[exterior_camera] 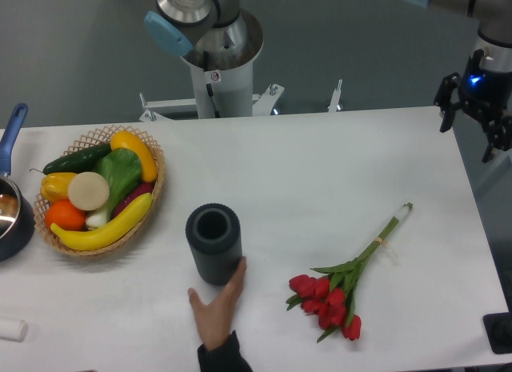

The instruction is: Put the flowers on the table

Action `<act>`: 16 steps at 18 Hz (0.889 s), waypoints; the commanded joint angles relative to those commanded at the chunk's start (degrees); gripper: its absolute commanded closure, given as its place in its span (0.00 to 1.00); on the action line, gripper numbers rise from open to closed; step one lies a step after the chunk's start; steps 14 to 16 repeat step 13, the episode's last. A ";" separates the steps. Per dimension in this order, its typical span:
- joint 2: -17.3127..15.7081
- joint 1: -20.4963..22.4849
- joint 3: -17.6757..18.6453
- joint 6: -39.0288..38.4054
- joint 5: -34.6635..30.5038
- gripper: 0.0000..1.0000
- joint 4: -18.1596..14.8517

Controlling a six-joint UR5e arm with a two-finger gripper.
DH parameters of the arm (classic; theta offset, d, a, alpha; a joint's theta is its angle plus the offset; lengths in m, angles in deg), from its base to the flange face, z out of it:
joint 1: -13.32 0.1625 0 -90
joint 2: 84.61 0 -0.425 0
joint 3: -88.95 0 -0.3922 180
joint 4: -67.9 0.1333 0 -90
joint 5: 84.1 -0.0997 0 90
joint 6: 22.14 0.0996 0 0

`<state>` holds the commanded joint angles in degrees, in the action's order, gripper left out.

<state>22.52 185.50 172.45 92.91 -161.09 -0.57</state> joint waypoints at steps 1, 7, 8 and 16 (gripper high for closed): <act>0.00 0.00 0.00 0.00 0.00 0.00 0.00; 0.00 -0.26 0.00 0.00 0.00 0.00 0.00; 0.00 -0.26 0.00 0.00 0.00 0.00 0.00; 0.00 -0.44 0.09 0.00 0.00 0.00 0.09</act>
